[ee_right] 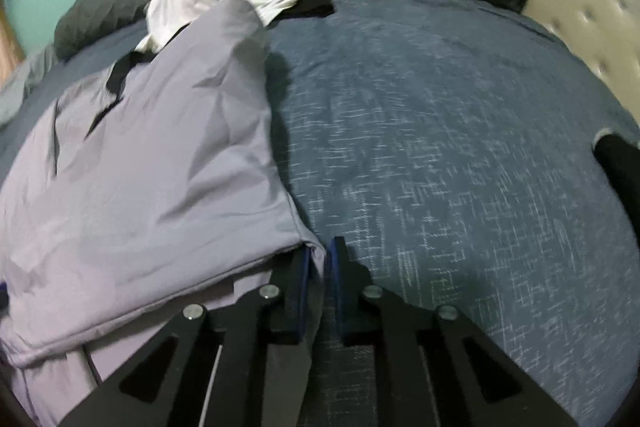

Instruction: Fold clothes

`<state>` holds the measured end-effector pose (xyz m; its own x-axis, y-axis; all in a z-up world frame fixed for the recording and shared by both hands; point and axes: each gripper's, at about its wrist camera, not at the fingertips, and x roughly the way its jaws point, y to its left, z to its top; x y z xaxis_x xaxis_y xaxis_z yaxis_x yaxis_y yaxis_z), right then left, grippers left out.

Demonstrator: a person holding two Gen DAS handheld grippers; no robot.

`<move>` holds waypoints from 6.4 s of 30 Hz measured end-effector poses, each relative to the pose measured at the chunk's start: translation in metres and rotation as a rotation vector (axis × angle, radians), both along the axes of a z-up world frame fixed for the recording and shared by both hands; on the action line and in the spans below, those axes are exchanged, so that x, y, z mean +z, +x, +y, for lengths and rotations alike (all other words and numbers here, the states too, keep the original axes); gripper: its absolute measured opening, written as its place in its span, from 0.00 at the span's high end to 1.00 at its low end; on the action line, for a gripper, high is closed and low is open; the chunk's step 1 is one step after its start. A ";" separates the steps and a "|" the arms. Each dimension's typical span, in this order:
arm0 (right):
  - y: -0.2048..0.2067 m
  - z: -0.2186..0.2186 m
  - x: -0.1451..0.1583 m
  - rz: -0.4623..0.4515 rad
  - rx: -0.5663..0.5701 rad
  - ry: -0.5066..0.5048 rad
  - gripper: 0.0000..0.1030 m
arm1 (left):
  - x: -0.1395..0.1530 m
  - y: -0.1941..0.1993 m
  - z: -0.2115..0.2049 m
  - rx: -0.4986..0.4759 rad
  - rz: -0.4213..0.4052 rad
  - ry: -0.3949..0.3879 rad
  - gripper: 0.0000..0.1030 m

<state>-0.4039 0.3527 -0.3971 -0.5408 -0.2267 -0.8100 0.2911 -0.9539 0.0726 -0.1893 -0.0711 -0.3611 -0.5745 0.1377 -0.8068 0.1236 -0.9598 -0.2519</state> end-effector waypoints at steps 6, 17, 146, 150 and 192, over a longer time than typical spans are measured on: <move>-0.004 0.011 -0.005 -0.019 -0.057 -0.062 0.91 | -0.002 -0.001 -0.002 -0.002 -0.003 -0.002 0.62; -0.003 0.029 0.016 -0.104 -0.031 -0.050 0.71 | 0.001 -0.005 -0.007 0.021 -0.001 0.028 0.61; 0.100 0.056 0.078 -0.183 -0.013 -0.237 0.98 | 0.036 0.054 -0.061 0.128 0.022 0.128 0.52; 0.142 0.059 0.088 -0.215 0.040 -0.227 0.97 | 0.049 0.086 -0.064 0.107 -0.022 0.090 0.49; 0.273 0.047 0.019 -0.518 0.078 -0.231 0.46 | -0.014 0.209 -0.051 0.109 -0.229 0.300 0.48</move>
